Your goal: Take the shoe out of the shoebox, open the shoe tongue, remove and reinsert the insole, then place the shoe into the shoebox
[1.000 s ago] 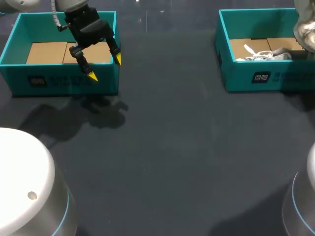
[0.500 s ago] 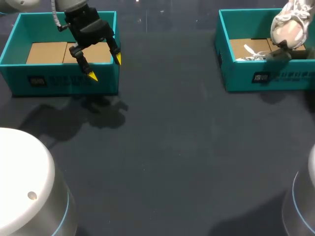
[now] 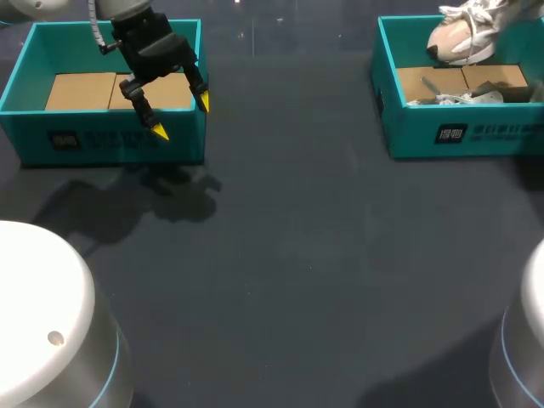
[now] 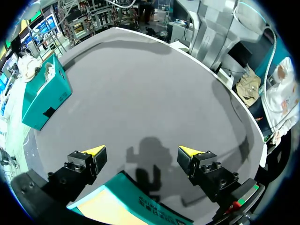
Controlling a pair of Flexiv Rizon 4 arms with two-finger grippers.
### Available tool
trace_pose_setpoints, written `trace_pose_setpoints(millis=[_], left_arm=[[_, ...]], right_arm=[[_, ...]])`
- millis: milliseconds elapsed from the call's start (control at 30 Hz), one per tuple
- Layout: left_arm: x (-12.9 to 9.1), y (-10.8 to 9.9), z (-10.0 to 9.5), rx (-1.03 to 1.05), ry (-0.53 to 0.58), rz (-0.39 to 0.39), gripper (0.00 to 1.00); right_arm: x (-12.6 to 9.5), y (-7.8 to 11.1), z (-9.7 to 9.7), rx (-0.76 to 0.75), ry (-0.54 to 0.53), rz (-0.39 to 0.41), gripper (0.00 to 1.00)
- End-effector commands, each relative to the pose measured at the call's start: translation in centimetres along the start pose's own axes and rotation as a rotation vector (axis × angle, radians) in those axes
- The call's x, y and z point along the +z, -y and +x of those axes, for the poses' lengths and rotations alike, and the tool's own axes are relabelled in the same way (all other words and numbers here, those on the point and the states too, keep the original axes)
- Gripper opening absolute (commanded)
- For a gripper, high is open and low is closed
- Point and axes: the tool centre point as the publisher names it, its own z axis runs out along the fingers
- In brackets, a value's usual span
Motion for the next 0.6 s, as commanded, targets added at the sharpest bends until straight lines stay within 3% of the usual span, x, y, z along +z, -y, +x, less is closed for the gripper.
trace_pose_setpoints(millis=[33, 233, 400, 600], left_arm=[[0.0, 0.0, 0.1, 0.001, 0.001, -0.003, 1.0], [0.0, 0.0, 0.1, 0.001, 0.001, -0.003, 1.0], [0.0, 0.0, 0.1, 0.001, 0.001, -0.003, 1.0], [0.0, 0.0, 0.1, 0.001, 0.001, -0.003, 1.0]], right_arm=[[-0.4, -0.3, 0.2, 0.06, 0.015, 0.025, 0.0], [-0.4, -0.3, 0.2, 0.06, 0.015, 0.025, 0.0], [1.5, -0.2, 1.4, 0.259, 0.043, 0.079, 0.0], [3.1, 0.7, 2.8, 0.365, 0.079, 0.121, 0.0]])
